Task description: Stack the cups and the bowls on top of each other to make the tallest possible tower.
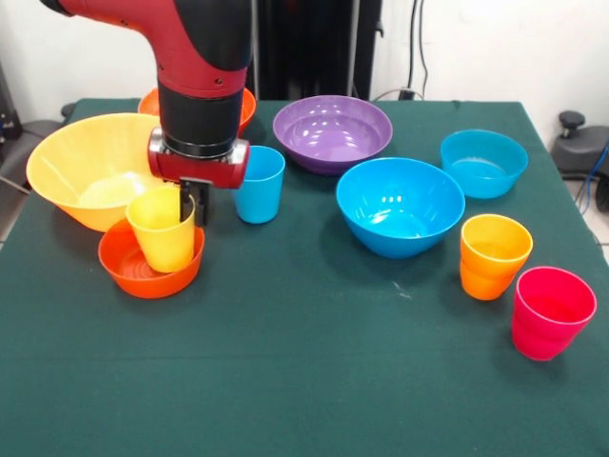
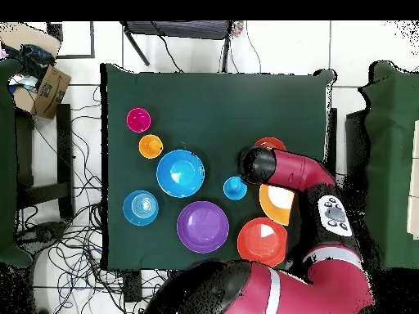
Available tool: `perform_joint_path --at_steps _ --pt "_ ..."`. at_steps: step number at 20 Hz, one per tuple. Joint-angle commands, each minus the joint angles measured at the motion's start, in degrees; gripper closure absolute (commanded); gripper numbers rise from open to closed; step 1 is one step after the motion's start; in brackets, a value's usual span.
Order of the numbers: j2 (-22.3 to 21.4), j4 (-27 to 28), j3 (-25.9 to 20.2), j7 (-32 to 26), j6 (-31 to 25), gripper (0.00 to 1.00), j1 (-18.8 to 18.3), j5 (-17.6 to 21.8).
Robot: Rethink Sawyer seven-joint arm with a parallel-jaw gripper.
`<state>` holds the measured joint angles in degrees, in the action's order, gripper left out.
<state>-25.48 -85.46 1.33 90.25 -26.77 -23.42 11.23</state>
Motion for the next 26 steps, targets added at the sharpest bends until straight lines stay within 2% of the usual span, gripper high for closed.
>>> perform_joint_path --at_steps 1,8,14,26 --pt "1.29 -4.86 -7.35 8.20 3.67 1.00 2.59 -1.85" --pt "1.99 -5.03 -8.56 8.86 5.66 1.00 3.05 -3.18" --pt "2.00 -4.65 -7.87 10.52 6.01 1.00 4.65 -4.72" --pt "8.40 4.39 -5.81 11.92 6.52 1.00 7.50 -8.66"
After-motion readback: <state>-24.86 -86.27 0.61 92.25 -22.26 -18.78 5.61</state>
